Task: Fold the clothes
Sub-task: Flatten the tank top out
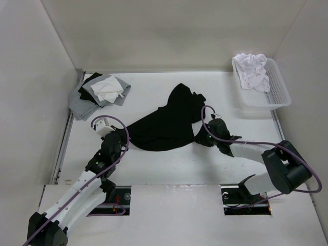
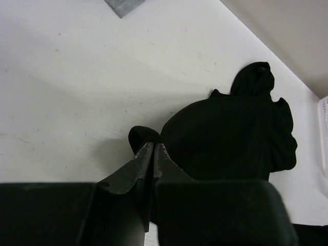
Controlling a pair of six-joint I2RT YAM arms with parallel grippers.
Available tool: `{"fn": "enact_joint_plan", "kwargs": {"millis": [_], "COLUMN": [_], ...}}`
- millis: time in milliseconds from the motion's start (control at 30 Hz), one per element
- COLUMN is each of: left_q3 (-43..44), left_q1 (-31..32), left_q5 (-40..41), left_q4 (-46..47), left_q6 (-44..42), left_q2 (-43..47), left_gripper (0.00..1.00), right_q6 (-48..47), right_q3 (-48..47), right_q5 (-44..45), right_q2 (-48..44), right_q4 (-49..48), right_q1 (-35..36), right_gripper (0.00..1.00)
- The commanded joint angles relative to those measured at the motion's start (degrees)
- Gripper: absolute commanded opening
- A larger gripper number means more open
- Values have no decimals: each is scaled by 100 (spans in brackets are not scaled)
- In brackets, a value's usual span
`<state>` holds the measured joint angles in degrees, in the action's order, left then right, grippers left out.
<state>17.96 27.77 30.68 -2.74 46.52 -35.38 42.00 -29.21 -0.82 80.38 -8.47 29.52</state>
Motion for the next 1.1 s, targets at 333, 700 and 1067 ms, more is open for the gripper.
{"fn": "enact_joint_plan", "kwargs": {"millis": [333, 700, 1067], "left_q3": [-12, 1586, 4556], "left_q1": [22, 57, 400], "left_q5": [-44, 70, 237], "left_q4": [301, 775, 1144], "left_q6": [94, -301, -1048], "left_q2": [-31, 30, 304], "left_gripper": [1, 0, 0], "right_q6": [458, -85, -1632], "right_q3": [39, -1250, -6004], "right_q5": [-322, 501, 2366], "right_q2": [522, -2927, -3512], "right_q4": [-1166, 1027, 3044], "right_q1": [-179, 66, 1507], "right_gripper": [16, 0, 0]}}
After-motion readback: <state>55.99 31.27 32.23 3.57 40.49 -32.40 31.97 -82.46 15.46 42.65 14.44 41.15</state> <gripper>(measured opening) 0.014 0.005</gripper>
